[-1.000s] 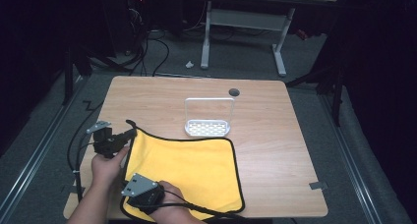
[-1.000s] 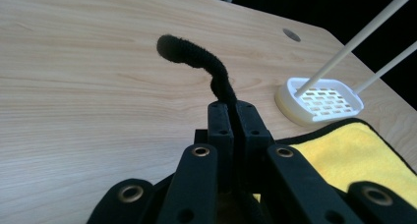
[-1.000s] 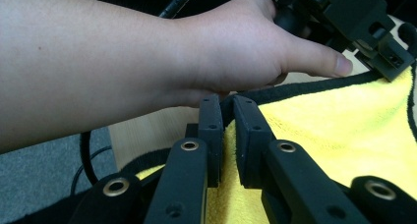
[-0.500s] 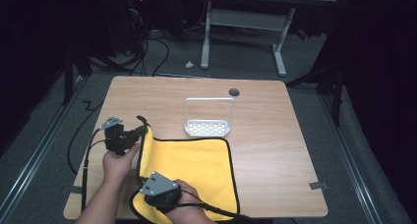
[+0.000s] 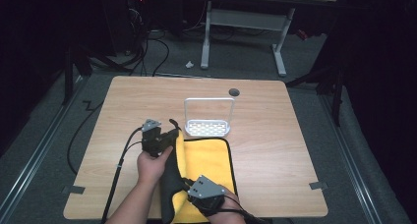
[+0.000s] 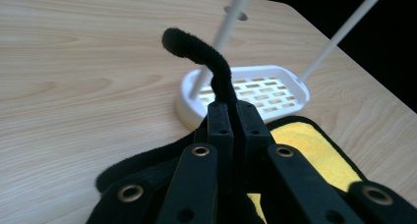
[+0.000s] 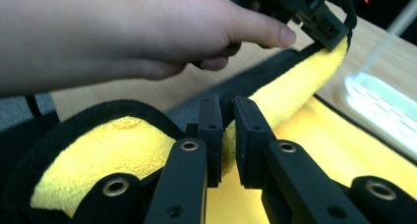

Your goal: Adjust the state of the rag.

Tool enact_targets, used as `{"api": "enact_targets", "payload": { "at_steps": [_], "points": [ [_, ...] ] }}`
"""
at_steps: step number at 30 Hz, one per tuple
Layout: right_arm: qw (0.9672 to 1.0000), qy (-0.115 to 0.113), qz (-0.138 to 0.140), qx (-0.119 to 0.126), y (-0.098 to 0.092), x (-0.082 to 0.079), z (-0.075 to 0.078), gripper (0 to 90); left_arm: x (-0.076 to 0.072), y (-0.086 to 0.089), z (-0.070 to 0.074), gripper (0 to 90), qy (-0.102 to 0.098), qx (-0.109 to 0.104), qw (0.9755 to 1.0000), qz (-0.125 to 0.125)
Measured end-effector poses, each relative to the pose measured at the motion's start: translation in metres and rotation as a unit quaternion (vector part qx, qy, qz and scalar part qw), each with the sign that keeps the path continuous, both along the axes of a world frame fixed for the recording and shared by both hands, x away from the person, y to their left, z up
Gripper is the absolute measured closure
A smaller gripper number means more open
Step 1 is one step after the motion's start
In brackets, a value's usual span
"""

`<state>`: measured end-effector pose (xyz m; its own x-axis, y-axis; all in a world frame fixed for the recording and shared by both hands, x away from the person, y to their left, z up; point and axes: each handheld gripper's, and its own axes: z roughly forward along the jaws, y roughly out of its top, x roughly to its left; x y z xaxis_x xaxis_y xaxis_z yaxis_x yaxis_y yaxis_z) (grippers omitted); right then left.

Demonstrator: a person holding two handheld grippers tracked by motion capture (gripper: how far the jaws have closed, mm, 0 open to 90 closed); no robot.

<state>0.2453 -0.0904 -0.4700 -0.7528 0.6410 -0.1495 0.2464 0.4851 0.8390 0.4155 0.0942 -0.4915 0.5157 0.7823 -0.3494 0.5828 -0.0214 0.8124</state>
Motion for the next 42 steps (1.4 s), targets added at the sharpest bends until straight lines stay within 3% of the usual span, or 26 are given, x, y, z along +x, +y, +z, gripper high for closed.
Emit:
{"api": "enact_targets", "payload": {
  "at_steps": [9,13,17,23,27,42],
  "points": [
    [0.9992,0.011,-0.036,-0.015,-0.05,-0.007,-0.012,83.4,0.001,-0.05,-0.002,86.2,0.007,0.012,0.9997,-0.02],
    [0.9988,0.015,-0.043,-0.016,-0.06,-0.008,-0.015,83.3,0.002,-0.065,-0.005,86.1,0.011,0.027,0.9993,-0.023],
    [0.9983,0.02,-0.051,-0.022,-0.071,-0.01,-0.018,83.3,0.003,-0.075,-0.005,86.0,0.015,0.032,0.9991,-0.023],
    [0.9976,0.025,-0.061,-0.025,-0.084,-0.013,-0.021,83.1,0.002,-0.083,-0.003,85.9,0.013,0.023,0.9994,-0.024],
    [0.9969,0.029,-0.067,-0.027,-0.091,-0.014,-0.022,83.1,0.002,-0.09,-0.003,85.9,0.014,0.031,0.999,-0.029],
    [0.9951,0.044,-0.075,-0.047,-0.102,-0.018,-0.032,81.2,0.003,-0.121,-0.008,84.7,0.023,0.039,0.9979,-0.046]
  ]
}}
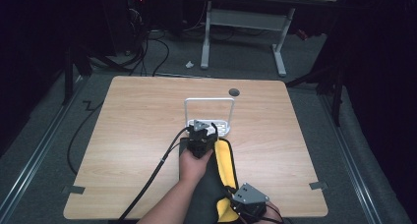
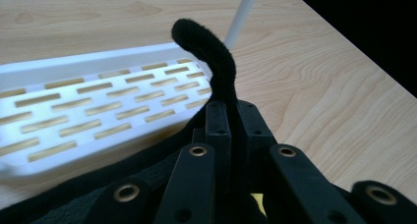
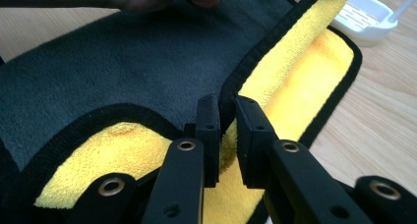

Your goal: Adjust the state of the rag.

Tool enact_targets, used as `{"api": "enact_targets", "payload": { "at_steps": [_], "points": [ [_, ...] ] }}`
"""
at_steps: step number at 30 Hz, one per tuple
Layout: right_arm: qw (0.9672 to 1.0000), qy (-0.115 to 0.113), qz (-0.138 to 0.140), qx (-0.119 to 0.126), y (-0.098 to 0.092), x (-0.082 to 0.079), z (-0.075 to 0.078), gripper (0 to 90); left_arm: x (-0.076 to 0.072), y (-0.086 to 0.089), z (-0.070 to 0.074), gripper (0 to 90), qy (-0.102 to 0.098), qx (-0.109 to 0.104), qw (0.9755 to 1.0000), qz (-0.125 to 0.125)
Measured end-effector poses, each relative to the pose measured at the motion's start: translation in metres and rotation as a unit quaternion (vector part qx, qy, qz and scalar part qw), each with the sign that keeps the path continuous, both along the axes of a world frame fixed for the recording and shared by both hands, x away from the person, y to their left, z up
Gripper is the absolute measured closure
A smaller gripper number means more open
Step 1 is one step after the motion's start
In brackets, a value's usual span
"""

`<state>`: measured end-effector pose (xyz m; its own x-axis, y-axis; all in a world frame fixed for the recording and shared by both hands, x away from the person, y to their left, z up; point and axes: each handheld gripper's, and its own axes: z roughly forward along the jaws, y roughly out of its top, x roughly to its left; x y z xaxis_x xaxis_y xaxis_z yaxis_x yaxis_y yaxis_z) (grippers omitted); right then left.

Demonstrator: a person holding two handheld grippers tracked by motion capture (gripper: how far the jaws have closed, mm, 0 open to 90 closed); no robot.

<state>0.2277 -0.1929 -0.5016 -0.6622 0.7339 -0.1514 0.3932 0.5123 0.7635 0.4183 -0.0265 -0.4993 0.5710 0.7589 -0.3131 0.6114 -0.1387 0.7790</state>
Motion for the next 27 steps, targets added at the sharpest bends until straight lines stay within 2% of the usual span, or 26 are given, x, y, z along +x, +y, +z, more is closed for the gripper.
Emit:
{"api": "enact_targets", "payload": {
  "at_steps": [5,7,10,12,15,17,21,27],
  "points": [
    [0.9999,0.006,-0.009,0.011,-0.009,-0.002,-0.001,76.9,0.0,-0.01,-0.005,81.2,0.009,-0.006,0.9998,-0.015],
    [0.9997,0.006,-0.016,0.018,-0.013,-0.002,-0.001,71.9,0.0,-0.015,-0.006,75.5,0.012,-0.013,0.9996,-0.024],
    [0.9987,0.0,-0.039,0.033,-0.021,-0.001,0.0,68.1,-0.001,-0.021,-0.009,66.0,0.019,-0.037,0.9979,-0.05],
    [0.9977,-0.008,-0.056,0.037,-0.026,0.0,0.001,65.6,-0.003,-0.023,-0.009,60.6,0.017,-0.043,0.9973,-0.056],
    [0.9967,-0.011,-0.066,0.046,-0.031,0.002,0.002,64.9,-0.005,-0.021,-0.007,57.4,0.015,-0.034,0.9972,-0.065],
    [0.9964,-0.01,-0.07,0.048,-0.033,0.003,0.0,64.6,-0.007,-0.017,-0.006,56.3,0.008,-0.023,0.9974,-0.068],
    [0.9967,-0.003,-0.069,0.042,-0.032,0.006,-0.006,64.2,-0.014,0.001,-0.003,55.8,0.002,-0.018,0.9976,-0.066],
    [0.9973,-0.004,-0.065,0.033,-0.027,0.007,-0.01,62.3,-0.03,0.044,-0.003,54.7,-0.012,0.005,0.998,-0.062]
  ]
}}
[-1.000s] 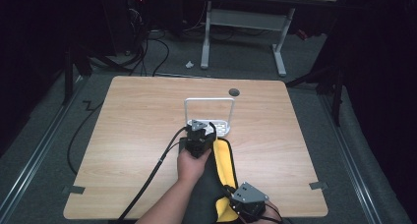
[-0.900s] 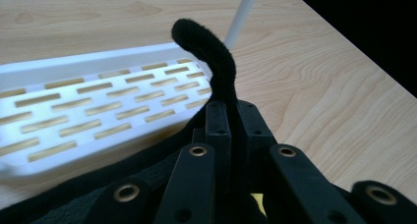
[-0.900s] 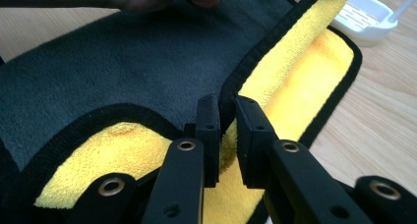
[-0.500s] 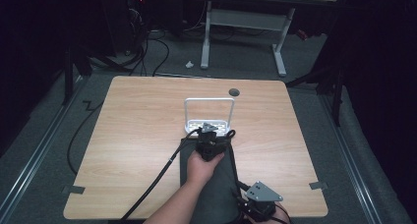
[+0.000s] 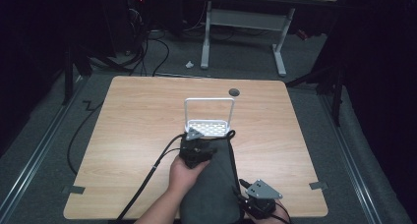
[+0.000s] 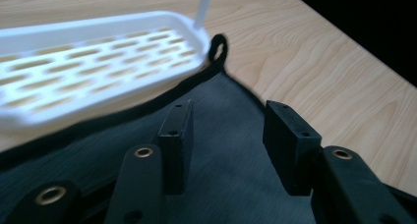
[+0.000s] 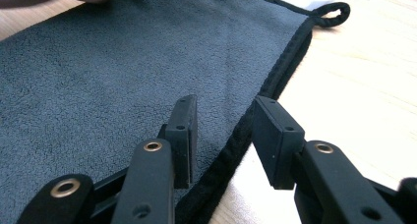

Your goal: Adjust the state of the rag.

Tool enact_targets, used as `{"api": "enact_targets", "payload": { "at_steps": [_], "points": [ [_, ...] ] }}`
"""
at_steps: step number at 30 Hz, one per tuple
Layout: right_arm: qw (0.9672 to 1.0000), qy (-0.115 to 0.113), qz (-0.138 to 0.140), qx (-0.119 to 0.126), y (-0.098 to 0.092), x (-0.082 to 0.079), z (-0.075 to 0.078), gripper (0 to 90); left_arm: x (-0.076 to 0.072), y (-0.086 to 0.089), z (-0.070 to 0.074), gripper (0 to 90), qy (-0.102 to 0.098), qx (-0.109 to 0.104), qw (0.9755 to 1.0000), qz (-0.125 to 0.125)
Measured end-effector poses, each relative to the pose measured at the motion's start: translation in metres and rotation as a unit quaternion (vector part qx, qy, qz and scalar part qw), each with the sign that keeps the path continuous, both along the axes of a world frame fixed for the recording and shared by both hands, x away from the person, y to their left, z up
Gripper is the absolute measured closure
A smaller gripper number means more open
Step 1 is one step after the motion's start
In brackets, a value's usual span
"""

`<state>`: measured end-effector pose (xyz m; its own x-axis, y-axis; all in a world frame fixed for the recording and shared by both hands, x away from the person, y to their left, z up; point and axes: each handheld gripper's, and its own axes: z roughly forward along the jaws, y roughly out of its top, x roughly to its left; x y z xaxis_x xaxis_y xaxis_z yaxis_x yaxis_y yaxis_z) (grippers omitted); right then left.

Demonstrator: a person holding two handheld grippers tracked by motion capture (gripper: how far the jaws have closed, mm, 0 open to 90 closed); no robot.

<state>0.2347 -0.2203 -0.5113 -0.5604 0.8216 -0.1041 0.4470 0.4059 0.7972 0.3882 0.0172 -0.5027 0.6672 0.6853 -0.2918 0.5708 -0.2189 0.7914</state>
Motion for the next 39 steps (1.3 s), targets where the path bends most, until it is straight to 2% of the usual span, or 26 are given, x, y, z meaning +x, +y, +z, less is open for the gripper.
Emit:
{"api": "enact_targets", "payload": {
  "at_steps": [3,6,11,12,14,15,18,20,24,26,28,32,39],
  "points": [
    [1.0,0.0,-0.004,-0.001,0.0,0.001,-0.002,60.8,-0.016,0.025,-0.002,53.9,-0.031,0.025,0.9992,0.005],
    [1.0,-0.002,-0.005,-0.004,-0.001,0.001,-0.004,60.4,-0.033,0.049,-0.009,53.9,-0.03,0.041,0.9986,0.011],
    [0.9999,0.0,-0.014,-0.007,-0.002,0.006,-0.006,62.3,-0.054,0.069,-0.02,52.8,-0.023,0.05,0.9982,0.024],
    [0.9998,0.001,-0.019,-0.005,-0.002,0.007,-0.006,62.8,-0.055,0.07,-0.021,51.9,-0.017,0.049,0.9984,0.024],
    [0.9998,0.006,-0.02,0.005,-0.002,0.01,-0.005,62.3,-0.057,0.069,-0.025,49.4,-0.005,0.061,0.9979,0.018],
    [0.9998,0.007,-0.019,0.004,-0.002,0.011,-0.005,61.1,-0.059,0.067,-0.026,48.9,-0.011,0.074,0.997,0.021],
    [0.9997,0.014,-0.021,0.001,0.001,0.023,-0.001,61.7,-0.06,0.061,-0.028,48.1,-0.02,0.092,0.9955,0.013],
    [0.9996,0.013,-0.025,-0.004,0.005,0.034,0.001,63.6,-0.06,0.057,-0.03,48.7,-0.029,0.108,0.9937,0.008],
    [0.9985,0.032,-0.043,0.003,0.015,0.063,-0.002,68.2,-0.059,0.057,-0.03,48.9,-0.036,0.119,0.9923,0.004],
    [0.9976,0.047,-0.05,-0.011,0.022,0.079,-0.009,71.8,-0.059,0.057,-0.029,48.9,-0.037,0.123,0.9917,-0.002],
    [0.9968,0.055,-0.054,-0.024,0.025,0.087,-0.014,74.0,-0.059,0.058,-0.029,48.9,-0.034,0.125,0.9915,-0.006],
    [0.9968,0.057,-0.044,-0.034,0.028,0.084,-0.013,75.4,-0.065,0.062,-0.029,49.1,-0.037,0.127,0.9911,-0.011],
    [0.998,0.058,-0.009,-0.022,0.023,0.051,-0.013,72.8,-0.083,0.07,-0.027,49.1,-0.03,0.129,0.991,-0.023]
  ]
}}
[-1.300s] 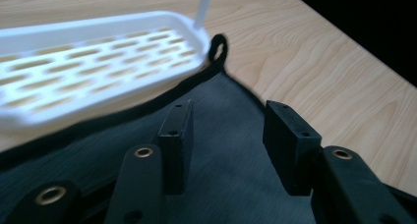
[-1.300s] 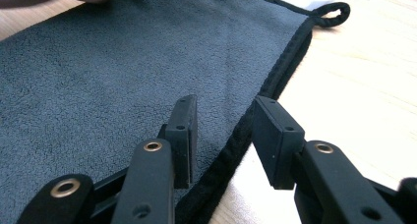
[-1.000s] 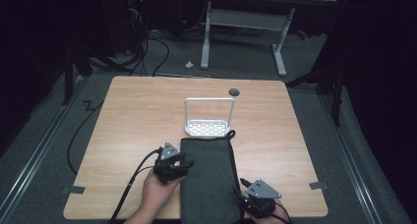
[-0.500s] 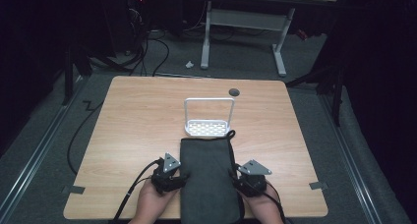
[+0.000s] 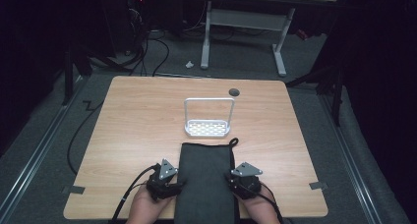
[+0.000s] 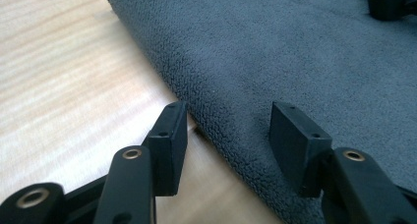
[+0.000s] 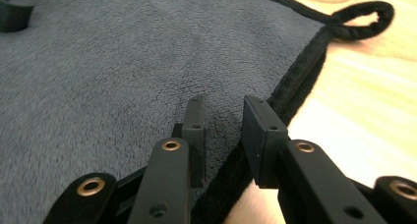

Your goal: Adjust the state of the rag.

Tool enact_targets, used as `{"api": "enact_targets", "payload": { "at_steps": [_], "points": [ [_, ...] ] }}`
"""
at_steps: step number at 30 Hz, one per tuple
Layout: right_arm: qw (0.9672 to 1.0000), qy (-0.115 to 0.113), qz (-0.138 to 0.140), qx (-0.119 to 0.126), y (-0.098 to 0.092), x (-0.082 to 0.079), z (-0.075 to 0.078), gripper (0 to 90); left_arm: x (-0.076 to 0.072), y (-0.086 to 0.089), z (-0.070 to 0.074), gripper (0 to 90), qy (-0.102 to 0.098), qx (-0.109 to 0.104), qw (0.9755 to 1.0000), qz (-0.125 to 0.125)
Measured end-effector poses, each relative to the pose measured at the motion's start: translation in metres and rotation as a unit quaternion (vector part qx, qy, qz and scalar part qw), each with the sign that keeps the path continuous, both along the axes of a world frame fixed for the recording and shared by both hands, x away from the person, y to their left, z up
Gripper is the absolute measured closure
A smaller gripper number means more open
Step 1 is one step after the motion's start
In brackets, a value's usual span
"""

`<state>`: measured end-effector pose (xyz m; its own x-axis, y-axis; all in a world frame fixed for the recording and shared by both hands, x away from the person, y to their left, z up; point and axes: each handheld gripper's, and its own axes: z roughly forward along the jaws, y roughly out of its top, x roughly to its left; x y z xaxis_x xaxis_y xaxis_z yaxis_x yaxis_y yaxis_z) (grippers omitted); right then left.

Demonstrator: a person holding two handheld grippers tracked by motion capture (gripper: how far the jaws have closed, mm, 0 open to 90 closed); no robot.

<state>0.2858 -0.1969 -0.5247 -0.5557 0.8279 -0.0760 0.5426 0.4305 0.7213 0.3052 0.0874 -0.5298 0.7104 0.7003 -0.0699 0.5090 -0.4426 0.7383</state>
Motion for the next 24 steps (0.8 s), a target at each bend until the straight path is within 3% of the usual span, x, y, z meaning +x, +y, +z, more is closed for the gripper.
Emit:
{"api": "enact_targets", "payload": {
  "at_steps": [4,9,11,16,21,24],
  "points": [
    [0.9999,-0.007,0.003,0.007,-0.002,-0.006,-0.002,72.3,0.003,0.004,0.001,46.9,0.021,-0.019,0.9996,-0.003],
    [0.9999,-0.011,0.004,0.003,-0.001,-0.004,-0.003,72.3,0.034,0.006,0.007,43.1,0.033,-0.063,0.9968,0.036],
    [0.9999,-0.011,0.006,0.004,-0.001,-0.003,-0.003,72.3,0.051,0.004,0.007,40.9,0.05,-0.086,0.9937,0.051],
    [0.9999,-0.013,0.007,0.004,-0.004,-0.002,-0.003,72.1,0.079,-0.012,0.005,39.4,0.067,-0.087,0.9913,0.073],
    [0.9999,-0.012,-0.002,0.007,-0.011,0.001,-0.004,72.1,0.088,-0.016,-0.003,44.4,0.077,-0.121,0.9862,0.084],
    [0.9999,-0.014,-0.005,0.009,-0.014,0.002,-0.004,72.0,0.09,-0.019,-0.004,50.0,0.072,-0.119,0.9869,0.082]
  ]
}}
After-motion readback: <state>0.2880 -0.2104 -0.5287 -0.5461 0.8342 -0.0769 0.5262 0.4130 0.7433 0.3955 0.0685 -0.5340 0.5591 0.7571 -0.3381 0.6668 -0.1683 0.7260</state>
